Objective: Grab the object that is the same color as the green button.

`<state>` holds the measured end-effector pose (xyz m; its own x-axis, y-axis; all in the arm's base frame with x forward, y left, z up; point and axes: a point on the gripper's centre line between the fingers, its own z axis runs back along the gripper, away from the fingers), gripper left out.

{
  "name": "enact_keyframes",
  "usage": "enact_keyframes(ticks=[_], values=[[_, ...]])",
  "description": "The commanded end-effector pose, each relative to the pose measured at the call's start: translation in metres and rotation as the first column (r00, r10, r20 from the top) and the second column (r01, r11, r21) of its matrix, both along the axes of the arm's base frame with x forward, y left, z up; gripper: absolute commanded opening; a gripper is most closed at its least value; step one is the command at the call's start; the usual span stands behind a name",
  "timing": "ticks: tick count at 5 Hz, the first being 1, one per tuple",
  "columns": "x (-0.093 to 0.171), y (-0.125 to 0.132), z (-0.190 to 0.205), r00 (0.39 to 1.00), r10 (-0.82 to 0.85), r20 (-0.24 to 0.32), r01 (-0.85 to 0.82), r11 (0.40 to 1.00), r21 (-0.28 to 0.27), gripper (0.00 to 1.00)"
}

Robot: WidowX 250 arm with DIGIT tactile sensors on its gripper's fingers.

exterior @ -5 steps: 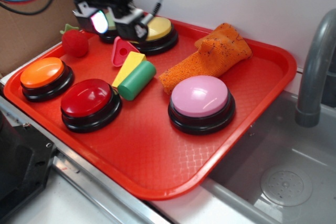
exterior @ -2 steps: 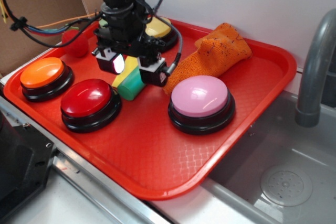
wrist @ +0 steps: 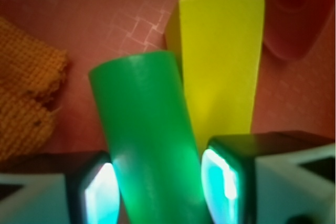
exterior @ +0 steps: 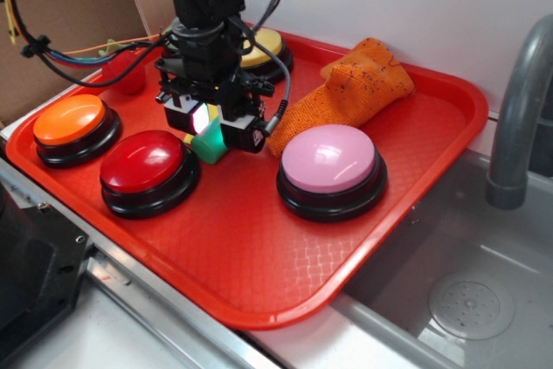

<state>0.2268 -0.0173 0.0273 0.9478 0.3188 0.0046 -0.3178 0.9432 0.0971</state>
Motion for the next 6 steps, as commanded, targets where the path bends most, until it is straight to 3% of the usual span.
enact_keyframes(ticks=[1, 3, 4, 5, 6], values=[[0.006, -0.002, 0.010, 0.999, -0.042, 0.024, 0.041, 0.999, 0.029, 0.00], [0.004, -0.002, 0.077, 0.984, -0.121, 0.133, 0.127, 0.992, -0.030, 0.00], [-0.002, -0.003, 0.099, 0.978, -0.137, 0.160, 0.149, 0.987, -0.061, 0.00], [-0.015, -0.009, 0.115, 0.973, -0.175, 0.152, 0.190, 0.978, -0.090, 0.00], [-0.025, -0.010, 0.118, 0.971, -0.147, 0.191, 0.166, 0.982, -0.089, 0.00]])
